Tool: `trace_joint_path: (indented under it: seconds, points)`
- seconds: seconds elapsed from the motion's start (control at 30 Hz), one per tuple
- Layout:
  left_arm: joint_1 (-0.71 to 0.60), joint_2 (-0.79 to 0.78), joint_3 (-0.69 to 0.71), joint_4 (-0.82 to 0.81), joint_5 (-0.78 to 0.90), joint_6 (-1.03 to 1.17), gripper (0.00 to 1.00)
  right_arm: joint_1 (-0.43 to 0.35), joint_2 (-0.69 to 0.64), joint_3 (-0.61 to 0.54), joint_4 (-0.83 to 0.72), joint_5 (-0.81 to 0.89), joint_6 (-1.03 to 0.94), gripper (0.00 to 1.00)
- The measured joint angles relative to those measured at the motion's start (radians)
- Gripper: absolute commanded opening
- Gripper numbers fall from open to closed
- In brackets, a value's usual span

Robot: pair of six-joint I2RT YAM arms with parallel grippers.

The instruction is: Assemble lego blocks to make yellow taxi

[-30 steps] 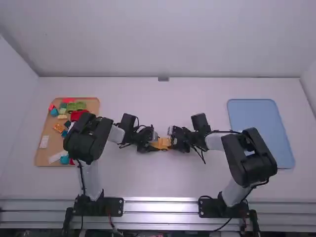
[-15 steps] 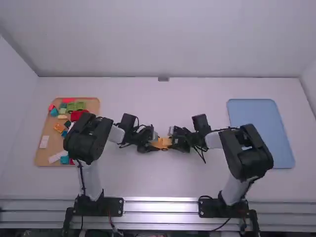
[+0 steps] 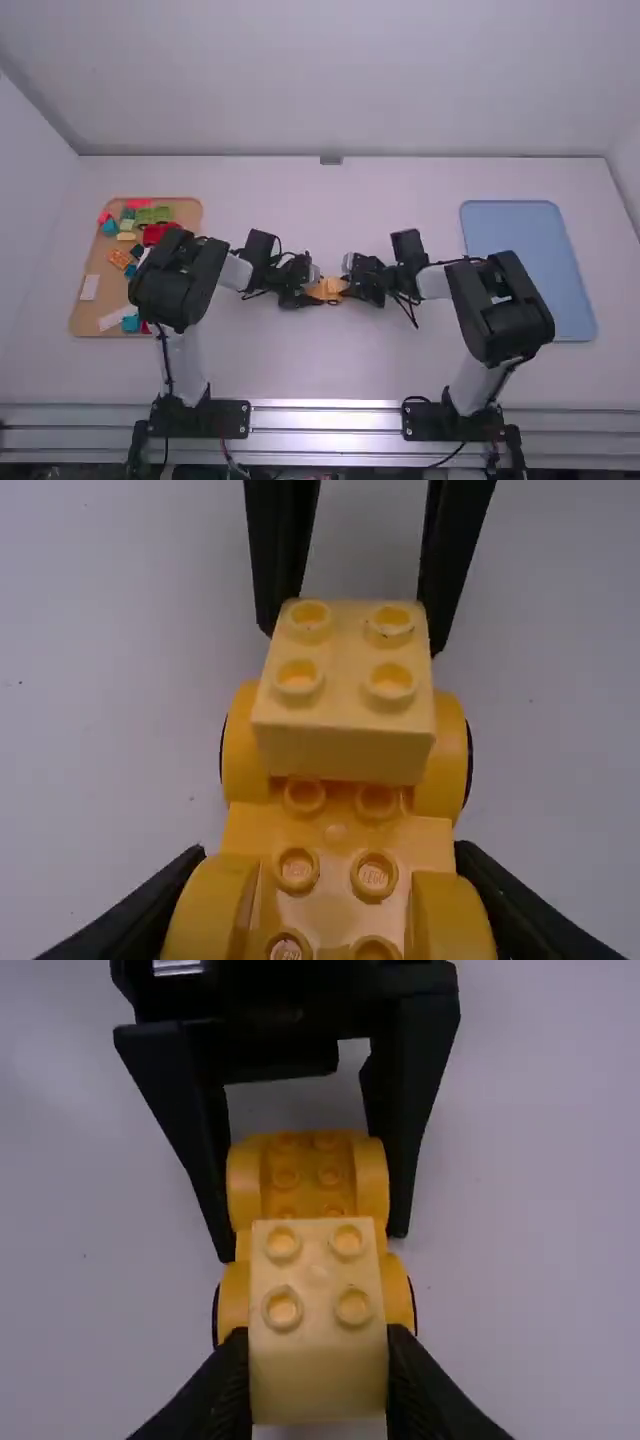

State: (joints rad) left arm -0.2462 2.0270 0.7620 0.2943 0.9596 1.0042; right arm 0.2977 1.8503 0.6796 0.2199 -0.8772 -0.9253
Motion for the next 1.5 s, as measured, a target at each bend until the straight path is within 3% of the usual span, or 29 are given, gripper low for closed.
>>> trace_joint_path:
  seconds: [0.3, 0.8, 0.83, 0.9, 0.97, 1.0, 1.13, 1.2, 1.27, 1.3, 1.33, 1.37, 1.5]
  points:
    - [0.000, 0.000, 0.000, 0.003, -0.003, 0.003, 0.37, 0.080, 0.000, 0.022, 0.006, 0.069, 0.038, 0.23]
    - [0.000, 0.000, 0.000, 0.002, -0.003, 0.003, 0.37, 0.048, 0.000, 0.028, -0.036, 0.095, 0.043, 0.29]
    - [0.000, 0.000, 0.000, 0.002, -0.003, 0.003, 0.37, 0.048, 0.000, 0.028, -0.037, 0.095, 0.042, 0.32]
    - [0.000, 0.000, 0.000, 0.002, -0.003, 0.004, 0.37, 0.047, 0.000, 0.028, -0.038, 0.097, 0.037, 0.56]
    - [0.000, 0.000, 0.000, 0.002, -0.003, 0.005, 0.38, 0.041, 0.000, 0.028, -0.043, 0.108, 0.040, 0.63]
    - [0.000, 0.000, 0.000, 0.002, -0.003, 0.003, 0.38, 0.037, 0.000, 0.028, -0.042, 0.114, 0.039, 0.72]
    - [0.000, 0.000, 0.000, 0.002, -0.003, 0.000, 0.37, 0.034, 0.000, 0.029, -0.043, 0.087, 0.035, 0.73]
    - [0.000, 0.000, 0.000, 0.002, -0.003, -0.002, 0.38, 0.031, -0.001, 0.040, -0.045, 0.050, 0.035, 0.68]
    - [0.000, 0.000, 0.000, 0.003, -0.003, -0.002, 0.37, 0.027, -0.008, 0.051, -0.046, 0.022, 0.035, 0.49]
    - [0.000, 0.000, 0.000, 0.003, -0.003, -0.002, 0.38, 0.025, -0.014, 0.057, -0.048, 0.012, 0.035, 0.30]
    - [0.000, 0.000, 0.000, 0.003, -0.003, -0.002, 0.37, 0.022, -0.025, 0.064, -0.046, -0.002, 0.029, 0.05]
    - [0.000, 0.000, 0.000, 0.002, -0.003, -0.002, 0.37, 0.021, -0.029, 0.067, -0.045, -0.006, 0.028, 0.00]
    - [0.000, 0.000, 0.000, 0.003, -0.003, -0.003, 0.36, 0.021, -0.043, 0.079, -0.055, -0.021, 0.020, 0.00]
